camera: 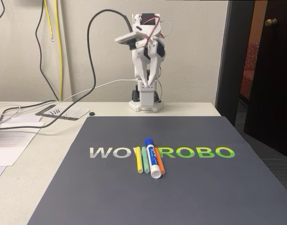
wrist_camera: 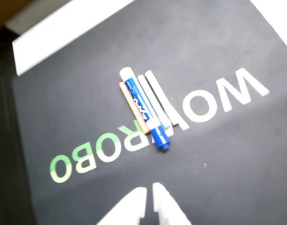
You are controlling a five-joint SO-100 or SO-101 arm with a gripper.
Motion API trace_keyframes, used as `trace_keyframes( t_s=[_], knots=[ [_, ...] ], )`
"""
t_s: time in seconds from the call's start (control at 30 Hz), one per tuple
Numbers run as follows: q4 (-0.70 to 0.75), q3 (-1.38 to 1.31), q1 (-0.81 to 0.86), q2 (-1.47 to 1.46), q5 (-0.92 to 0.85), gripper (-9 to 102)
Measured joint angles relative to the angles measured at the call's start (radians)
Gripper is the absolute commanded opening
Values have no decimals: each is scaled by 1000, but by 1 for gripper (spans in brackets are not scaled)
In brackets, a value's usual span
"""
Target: Pick up the blue marker.
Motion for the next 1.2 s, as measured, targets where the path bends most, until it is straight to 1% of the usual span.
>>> trace_keyframes(
  t_s=[0.1, 0.27, 0.47, 0.73, 0.8, 1.0, 1.2],
  knots=[
    [-43, -9, -6, -86, -103, 0],
    [-95, -71, -29, -219, -149, 0],
    [-72, -281, -46, -439, -160, 0],
    [-60, -433, -46, -611, -213, 0],
    [-20, -505, -46, -680, -222, 0],
    [176, -807, -44, -891, -258, 0],
    [342, -1078, -44, -1081, -278, 0]
  ],
)
